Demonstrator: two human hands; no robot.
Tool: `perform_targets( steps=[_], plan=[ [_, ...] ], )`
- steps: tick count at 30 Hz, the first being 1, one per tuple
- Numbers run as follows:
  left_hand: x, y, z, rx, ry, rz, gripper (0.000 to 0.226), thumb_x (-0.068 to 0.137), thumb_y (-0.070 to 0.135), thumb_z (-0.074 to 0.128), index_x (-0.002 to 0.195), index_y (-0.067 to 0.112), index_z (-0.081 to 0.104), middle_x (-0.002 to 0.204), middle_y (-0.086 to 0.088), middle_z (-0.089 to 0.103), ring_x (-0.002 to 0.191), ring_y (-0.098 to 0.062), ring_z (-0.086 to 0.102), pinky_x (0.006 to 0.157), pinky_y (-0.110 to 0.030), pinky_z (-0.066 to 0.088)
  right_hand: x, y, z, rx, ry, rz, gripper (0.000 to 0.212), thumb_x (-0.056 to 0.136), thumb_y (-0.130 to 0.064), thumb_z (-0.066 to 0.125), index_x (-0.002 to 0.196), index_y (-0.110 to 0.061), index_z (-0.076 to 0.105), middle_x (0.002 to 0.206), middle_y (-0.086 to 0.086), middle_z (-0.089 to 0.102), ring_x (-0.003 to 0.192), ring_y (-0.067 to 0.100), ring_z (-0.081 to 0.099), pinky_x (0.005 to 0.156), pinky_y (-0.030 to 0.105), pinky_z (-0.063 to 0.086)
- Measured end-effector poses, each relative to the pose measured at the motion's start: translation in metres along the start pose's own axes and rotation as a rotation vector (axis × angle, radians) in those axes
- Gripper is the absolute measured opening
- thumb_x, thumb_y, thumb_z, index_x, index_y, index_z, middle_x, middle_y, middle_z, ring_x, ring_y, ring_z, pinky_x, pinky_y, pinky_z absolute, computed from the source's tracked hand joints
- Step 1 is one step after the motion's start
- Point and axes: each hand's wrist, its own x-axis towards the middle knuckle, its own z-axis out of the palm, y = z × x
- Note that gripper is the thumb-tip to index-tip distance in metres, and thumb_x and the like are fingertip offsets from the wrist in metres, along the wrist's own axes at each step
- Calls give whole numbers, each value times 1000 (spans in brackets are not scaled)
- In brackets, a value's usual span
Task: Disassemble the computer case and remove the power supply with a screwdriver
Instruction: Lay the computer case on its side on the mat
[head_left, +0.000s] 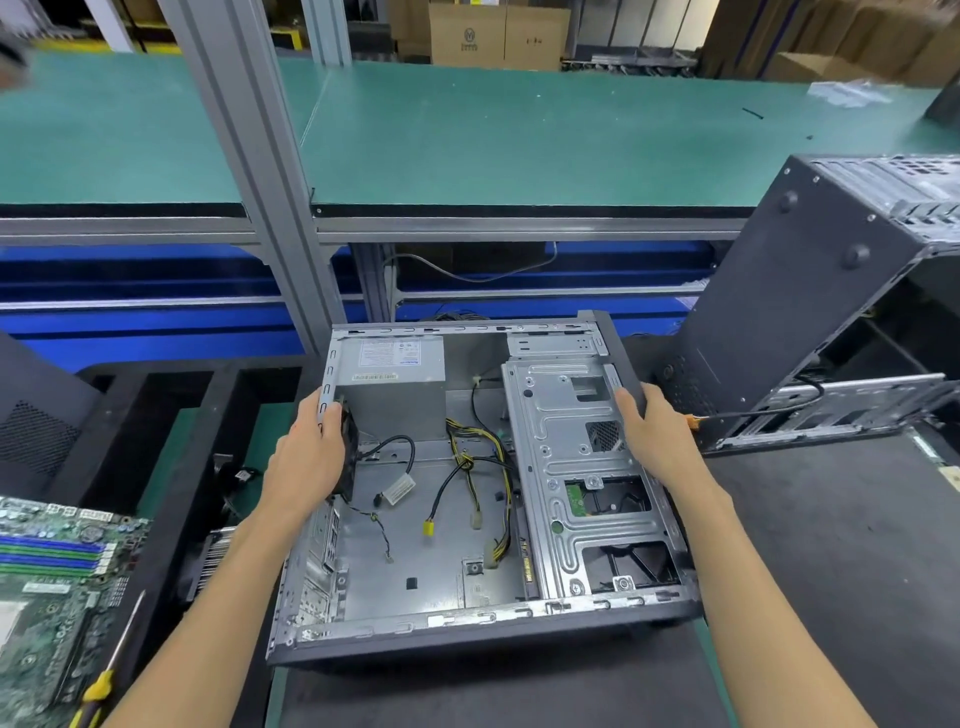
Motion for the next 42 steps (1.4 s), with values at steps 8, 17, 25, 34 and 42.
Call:
perform_targets(
  steps=[8, 17, 25, 34, 42],
  plan=[
    [-21, 7, -9, -48, 4, 22, 52, 105, 39, 28, 156, 28, 21, 128, -18, 61, 113, -42, 58, 97, -57, 47, -31, -29, 10, -24, 163, -283, 61, 105, -41, 45, 158, -15, 29, 161, 5, 36, 149, 22, 31, 121, 45, 29],
    [-69, -19, -46, -116, 55, 94, 46, 106, 37, 35, 152, 32, 32, 96, 11, 62, 65, -8, 57, 61, -30, 42, -89, -114, 59, 101, -17, -571, 55, 105, -40, 45, 156, -22, 34, 160, -1, 37, 149, 15, 30, 122, 35, 26],
    [-115, -73, -102, -75, 240, 18, 38, 106, 30, 38, 142, 24, 48, 92, 9, 61, 77, -10, 57, 70, -30, 38, -180, -186, 125, 128, -300, -838, 52, 106, -40, 45, 155, -28, 35, 161, -8, 36, 150, 9, 25, 120, 32, 25],
    [-154, -141, -145, -175, 223, 62, 12, 100, 20, 47, 102, 22, 59, 91, 4, 67, 82, -12, 62, 77, -37, 51, -292, -228, 223, 67, -432, -1098, 46, 104, -28, 49, 150, -23, 45, 155, -3, 44, 148, 7, 28, 114, 14, 20],
    [-154, -224, -155, -18, 168, 42, 15, 98, 28, 56, 111, 22, 52, 89, 10, 49, 84, -20, 55, 70, -31, 40, -319, -205, 290, -88, -464, -1016, 41, 105, -27, 48, 145, -19, 50, 142, -4, 53, 136, 12, 42, 111, 21, 32]
  ],
)
